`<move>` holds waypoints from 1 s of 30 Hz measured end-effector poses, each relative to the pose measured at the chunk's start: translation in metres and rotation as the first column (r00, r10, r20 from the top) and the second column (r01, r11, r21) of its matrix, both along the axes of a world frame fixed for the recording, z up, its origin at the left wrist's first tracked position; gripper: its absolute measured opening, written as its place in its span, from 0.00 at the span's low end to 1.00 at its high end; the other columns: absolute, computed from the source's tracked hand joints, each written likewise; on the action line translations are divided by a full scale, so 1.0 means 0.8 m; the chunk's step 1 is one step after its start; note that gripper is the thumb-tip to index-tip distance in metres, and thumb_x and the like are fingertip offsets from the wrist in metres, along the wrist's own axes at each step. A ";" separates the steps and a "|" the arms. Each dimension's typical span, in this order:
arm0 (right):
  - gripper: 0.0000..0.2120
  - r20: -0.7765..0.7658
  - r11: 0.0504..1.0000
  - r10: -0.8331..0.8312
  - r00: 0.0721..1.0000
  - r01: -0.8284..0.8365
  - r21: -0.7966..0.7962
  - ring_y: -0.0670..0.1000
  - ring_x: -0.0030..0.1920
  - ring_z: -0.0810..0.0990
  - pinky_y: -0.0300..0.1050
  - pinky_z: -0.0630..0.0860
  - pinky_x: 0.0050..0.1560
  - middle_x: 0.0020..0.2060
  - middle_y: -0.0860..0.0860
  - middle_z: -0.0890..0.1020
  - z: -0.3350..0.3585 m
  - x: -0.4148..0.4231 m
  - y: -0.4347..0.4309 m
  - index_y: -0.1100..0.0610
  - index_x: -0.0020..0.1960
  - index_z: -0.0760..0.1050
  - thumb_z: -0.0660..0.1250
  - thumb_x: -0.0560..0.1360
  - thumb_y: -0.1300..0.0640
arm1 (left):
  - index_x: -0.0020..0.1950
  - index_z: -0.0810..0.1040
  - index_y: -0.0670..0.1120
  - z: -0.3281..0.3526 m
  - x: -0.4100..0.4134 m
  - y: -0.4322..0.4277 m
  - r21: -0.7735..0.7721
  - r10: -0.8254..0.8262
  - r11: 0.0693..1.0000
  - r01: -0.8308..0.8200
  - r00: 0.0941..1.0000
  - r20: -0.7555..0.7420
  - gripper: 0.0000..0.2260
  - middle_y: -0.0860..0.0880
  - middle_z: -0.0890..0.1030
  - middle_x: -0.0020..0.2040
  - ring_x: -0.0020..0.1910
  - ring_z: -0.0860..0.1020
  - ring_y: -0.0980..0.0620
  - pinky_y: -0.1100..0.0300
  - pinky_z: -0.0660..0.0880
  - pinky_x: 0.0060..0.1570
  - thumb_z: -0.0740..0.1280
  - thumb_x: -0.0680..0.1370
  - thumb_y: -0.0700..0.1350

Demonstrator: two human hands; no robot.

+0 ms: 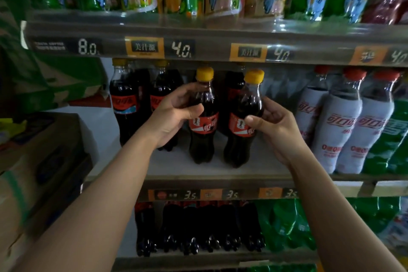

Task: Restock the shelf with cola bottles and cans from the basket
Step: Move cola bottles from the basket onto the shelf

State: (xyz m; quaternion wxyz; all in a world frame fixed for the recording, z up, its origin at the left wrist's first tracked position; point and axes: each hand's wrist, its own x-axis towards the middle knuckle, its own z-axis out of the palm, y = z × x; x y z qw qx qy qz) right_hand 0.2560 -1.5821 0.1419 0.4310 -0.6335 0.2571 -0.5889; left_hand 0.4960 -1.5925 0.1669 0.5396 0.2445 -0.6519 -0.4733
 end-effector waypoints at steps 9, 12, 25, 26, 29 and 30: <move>0.24 -0.037 0.995 -0.101 0.994 0.102 0.018 0.53 0.58 0.82 0.50 0.77 0.59 0.54 0.53 0.84 -0.008 0.006 -0.039 0.56 0.67 0.73 0.69 0.72 0.57 | 0.64 0.74 0.51 -0.004 -0.007 -0.037 0.112 0.014 0.994 -0.008 0.999 -0.050 0.19 0.51 0.81 0.58 0.57 0.80 0.54 0.63 0.77 0.50 0.65 0.73 0.43; 0.26 -0.033 0.993 -0.115 0.993 0.116 0.020 0.52 0.60 0.81 0.45 0.77 0.59 0.57 0.53 0.83 -0.021 0.008 -0.037 0.58 0.68 0.71 0.70 0.71 0.57 | 0.64 0.74 0.52 -0.011 -0.014 -0.039 0.109 0.046 0.993 -0.038 0.996 -0.074 0.20 0.51 0.81 0.59 0.58 0.79 0.55 0.61 0.77 0.54 0.65 0.72 0.46; 0.24 -0.385 0.937 -0.282 0.879 0.339 0.087 0.42 0.52 0.82 0.40 0.77 0.54 0.52 0.46 0.83 -0.071 0.006 -0.027 0.51 0.57 0.75 0.80 0.64 0.61 | 0.69 0.69 0.51 -0.090 -0.017 -0.029 0.031 0.344 0.923 -0.384 0.858 0.381 0.34 0.54 0.76 0.62 0.62 0.74 0.55 0.58 0.70 0.60 0.79 0.65 0.47; 0.27 -0.401 0.929 -0.303 0.864 0.363 0.080 0.43 0.53 0.81 0.41 0.76 0.55 0.52 0.46 0.83 -0.072 0.008 -0.029 0.53 0.59 0.75 0.80 0.64 0.60 | 0.69 0.70 0.50 -0.091 -0.016 -0.031 0.032 0.345 0.922 -0.385 0.857 0.383 0.34 0.53 0.77 0.62 0.62 0.74 0.54 0.57 0.70 0.61 0.79 0.66 0.46; 0.31 -0.456 0.891 -0.380 0.805 0.451 0.055 0.45 0.55 0.78 0.43 0.74 0.55 0.53 0.44 0.80 -0.076 0.011 -0.039 0.53 0.63 0.72 0.80 0.64 0.55 | 0.68 0.70 0.50 -0.091 -0.016 -0.037 0.025 0.366 0.913 -0.408 0.843 0.395 0.31 0.53 0.77 0.62 0.62 0.74 0.53 0.57 0.70 0.61 0.78 0.68 0.46; 0.31 -0.461 0.876 -0.405 0.790 0.479 0.050 0.46 0.55 0.78 0.44 0.74 0.55 0.53 0.45 0.80 -0.076 0.012 -0.043 0.53 0.64 0.72 0.80 0.64 0.54 | 0.68 0.70 0.50 -0.092 -0.017 -0.039 0.017 0.378 0.908 -0.419 0.835 0.399 0.31 0.53 0.77 0.63 0.63 0.74 0.53 0.56 0.70 0.61 0.77 0.68 0.45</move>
